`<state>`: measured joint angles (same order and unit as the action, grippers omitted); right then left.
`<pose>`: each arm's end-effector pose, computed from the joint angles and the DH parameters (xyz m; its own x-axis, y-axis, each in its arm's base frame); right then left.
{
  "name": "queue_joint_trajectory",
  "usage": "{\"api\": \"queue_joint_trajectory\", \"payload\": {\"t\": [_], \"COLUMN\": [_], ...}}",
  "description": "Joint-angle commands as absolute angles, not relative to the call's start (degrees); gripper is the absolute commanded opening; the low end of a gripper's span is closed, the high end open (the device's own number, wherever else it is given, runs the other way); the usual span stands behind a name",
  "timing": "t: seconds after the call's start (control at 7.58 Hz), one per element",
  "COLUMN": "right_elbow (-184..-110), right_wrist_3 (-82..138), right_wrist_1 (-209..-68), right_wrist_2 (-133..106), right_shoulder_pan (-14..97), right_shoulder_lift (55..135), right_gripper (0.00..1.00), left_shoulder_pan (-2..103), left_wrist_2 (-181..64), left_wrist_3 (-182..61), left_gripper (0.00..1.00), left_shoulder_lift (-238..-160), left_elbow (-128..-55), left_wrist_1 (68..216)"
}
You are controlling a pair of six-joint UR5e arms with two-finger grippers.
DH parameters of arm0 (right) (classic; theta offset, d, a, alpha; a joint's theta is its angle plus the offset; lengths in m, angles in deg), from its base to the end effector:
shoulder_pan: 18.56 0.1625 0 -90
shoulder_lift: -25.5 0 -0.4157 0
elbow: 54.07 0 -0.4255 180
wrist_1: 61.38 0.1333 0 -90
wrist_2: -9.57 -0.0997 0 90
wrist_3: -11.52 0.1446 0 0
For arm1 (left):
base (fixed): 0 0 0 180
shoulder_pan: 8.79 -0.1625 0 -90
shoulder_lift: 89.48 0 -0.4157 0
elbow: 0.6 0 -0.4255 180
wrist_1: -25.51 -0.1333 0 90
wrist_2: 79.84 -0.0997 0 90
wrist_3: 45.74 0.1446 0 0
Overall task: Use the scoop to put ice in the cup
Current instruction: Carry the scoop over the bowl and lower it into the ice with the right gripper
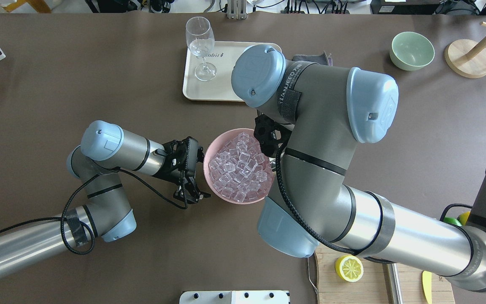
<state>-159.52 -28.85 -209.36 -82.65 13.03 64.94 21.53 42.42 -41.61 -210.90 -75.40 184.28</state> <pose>-0.4552 -0.4299 0.1670 -0.1510 -0.9866 -0.0613 0.9787 -0.1580 0.1313 0.6241 -0.4300 0.3098 -0.0374 0.9990 0.0253 -0.0729 -0.0279 0.9969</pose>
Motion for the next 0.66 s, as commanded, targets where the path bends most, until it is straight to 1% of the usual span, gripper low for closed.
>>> {"api": "queue_joint_trajectory", "payload": {"t": [0.0,0.53], "right_elbow": [-156.9,-149.3], "right_wrist_3": [-28.1,-23.7], "right_wrist_1": [-209.3,-208.3], "right_wrist_2": [-82.0,-82.2], "right_shoulder_pan": [12.4,12.4], "right_shoulder_lift": [64.5,61.4], "right_gripper": [0.0,0.0], "left_shoulder_pan": [21.5,21.5], "left_wrist_2": [42.4,42.4], "left_wrist_3": [-41.6,-41.6], "left_gripper": [0.98,0.98], "left_shoulder_lift": [-210.8,-210.8], "left_elbow": [-75.4,-75.4], "left_wrist_1": [184.4,184.4]}}
